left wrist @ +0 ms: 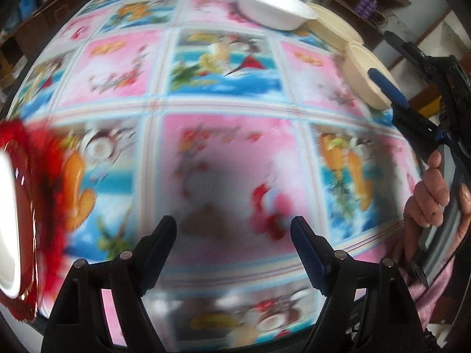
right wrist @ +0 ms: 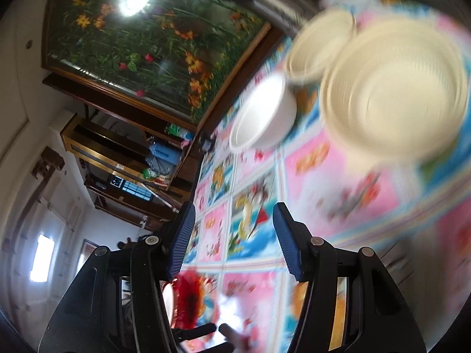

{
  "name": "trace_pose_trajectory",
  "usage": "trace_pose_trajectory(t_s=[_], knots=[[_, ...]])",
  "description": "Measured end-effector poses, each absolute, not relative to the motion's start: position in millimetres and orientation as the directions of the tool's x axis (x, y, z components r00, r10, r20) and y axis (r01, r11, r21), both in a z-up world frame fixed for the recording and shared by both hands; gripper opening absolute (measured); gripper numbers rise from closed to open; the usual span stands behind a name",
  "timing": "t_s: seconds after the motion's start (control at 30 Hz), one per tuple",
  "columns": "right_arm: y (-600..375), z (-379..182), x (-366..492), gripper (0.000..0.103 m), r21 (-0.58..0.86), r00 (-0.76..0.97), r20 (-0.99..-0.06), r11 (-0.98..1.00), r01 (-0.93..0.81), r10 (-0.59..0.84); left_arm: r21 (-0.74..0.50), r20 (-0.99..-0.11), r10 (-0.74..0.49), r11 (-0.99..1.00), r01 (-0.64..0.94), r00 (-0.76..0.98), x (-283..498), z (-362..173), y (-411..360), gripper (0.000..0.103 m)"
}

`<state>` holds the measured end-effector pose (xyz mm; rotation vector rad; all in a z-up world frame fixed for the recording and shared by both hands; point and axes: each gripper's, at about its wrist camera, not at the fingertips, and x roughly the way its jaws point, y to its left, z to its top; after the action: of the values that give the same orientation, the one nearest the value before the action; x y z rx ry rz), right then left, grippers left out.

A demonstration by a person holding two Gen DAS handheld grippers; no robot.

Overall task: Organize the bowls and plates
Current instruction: 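Move the open right tool back to the beige ribbed bowls, then grasp the rim of the larger beige ribbed bowl with the right tool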

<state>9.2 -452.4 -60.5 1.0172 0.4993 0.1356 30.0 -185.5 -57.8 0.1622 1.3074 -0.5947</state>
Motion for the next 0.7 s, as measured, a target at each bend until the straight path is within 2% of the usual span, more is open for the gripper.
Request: trace_pose_trajectory(t_s=[0.17, 0.3, 0.43, 0.57, 0.63, 0.7], knots=[[-510.9, -25.5, -12.8, 0.055, 0.747, 0.928, -0.308, 0.657, 0.098, 0.212, -0.213, -0.925, -0.347, 0.813, 0.541, 0.157, 39.1, -31.6, -222.3, 0.080], [-562.0, -6.1, -36.6, 0.055, 0.679, 0.952, -0.295, 0.720, 0.144, 0.088, -0.200, -0.915, -0.359, 0.799, 0.568, 0.184, 49.8, -13.0, -254.6, 0.080], [-615.2, -23.8, -64.8, 0.055, 0.781, 0.965, -0.258, 0.598, 0.180, 0.046, -0.225, -0.884, -0.409, 0.798, 0.560, 0.227, 67.8, -1.8, -286.6, 0.080], [-634.5, -36.7, -68.5, 0.055, 0.807, 0.943, -0.332, 0.521, 0.278, 0.010, -0.276, -0.847, -0.454, 0.820, 0.502, 0.277, 84.0, 0.2, -313.4, 0.080], [-640.3, -43.9, -66.9, 0.055, 0.845, 0.947, -0.314, 0.475, 0.246, 0.068, -0.271, -0.828, -0.458, 0.833, 0.483, 0.324, 87.2, -2.3, -325.0, 0.080], [-641.9, -53.1, -58.9, 0.055, 0.851, 0.928, -0.356, 0.448, 0.275, 0.107, -0.287, -0.816, -0.464, 0.842, 0.457, 0.344, 90.1, -6.9, -333.9, 0.080]])
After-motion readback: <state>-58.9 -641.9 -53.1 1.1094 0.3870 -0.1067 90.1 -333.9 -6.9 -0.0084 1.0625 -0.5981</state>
